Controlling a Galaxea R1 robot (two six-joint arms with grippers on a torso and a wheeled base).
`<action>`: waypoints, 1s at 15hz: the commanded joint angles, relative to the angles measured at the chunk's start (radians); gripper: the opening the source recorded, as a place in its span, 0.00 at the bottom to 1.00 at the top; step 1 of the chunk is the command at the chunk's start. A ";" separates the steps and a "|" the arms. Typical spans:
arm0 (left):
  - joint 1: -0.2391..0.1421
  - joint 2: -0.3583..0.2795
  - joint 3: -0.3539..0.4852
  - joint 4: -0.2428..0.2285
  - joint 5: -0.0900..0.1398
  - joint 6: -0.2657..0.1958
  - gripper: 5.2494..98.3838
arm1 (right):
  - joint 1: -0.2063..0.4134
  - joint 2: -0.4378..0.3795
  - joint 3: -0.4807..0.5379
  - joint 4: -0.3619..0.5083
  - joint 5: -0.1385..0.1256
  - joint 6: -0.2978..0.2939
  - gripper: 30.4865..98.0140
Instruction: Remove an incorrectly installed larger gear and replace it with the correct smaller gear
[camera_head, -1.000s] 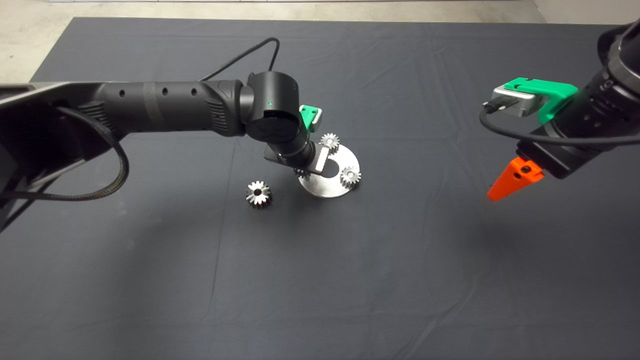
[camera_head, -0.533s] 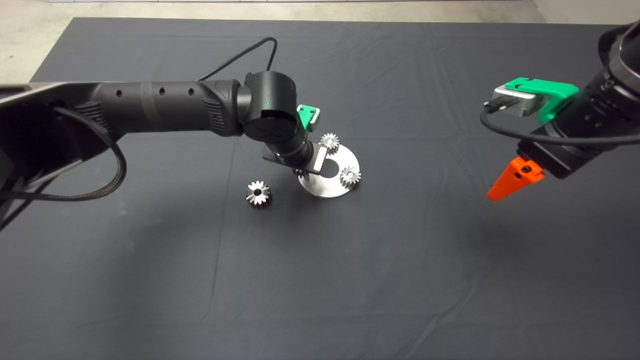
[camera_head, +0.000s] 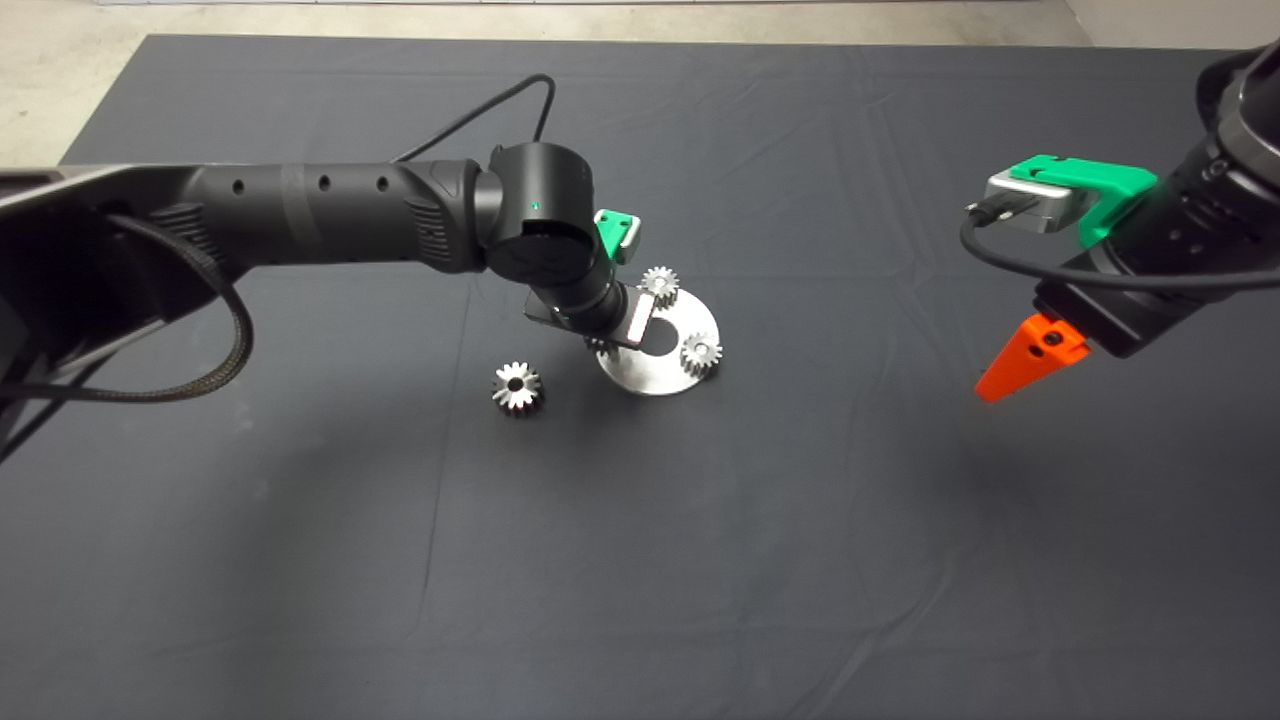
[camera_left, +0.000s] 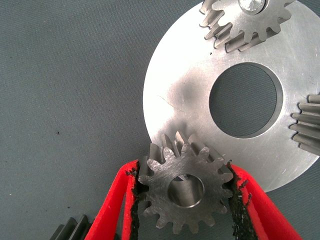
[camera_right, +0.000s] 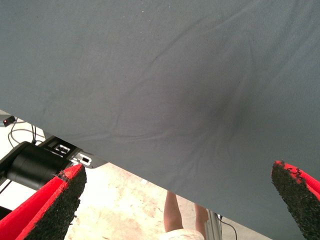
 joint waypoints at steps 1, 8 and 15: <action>0.001 -0.001 0.009 0.010 0.007 0.007 0.32 | 0.028 -0.002 0.003 0.034 -0.115 0.003 1.00; 0.004 -0.024 0.065 0.008 0.009 0.002 0.32 | 0.027 0.000 0.003 0.034 -0.114 0.002 1.00; 0.005 -0.013 0.059 0.010 0.006 0.005 0.32 | 0.028 -0.002 0.003 0.034 -0.112 0.003 1.00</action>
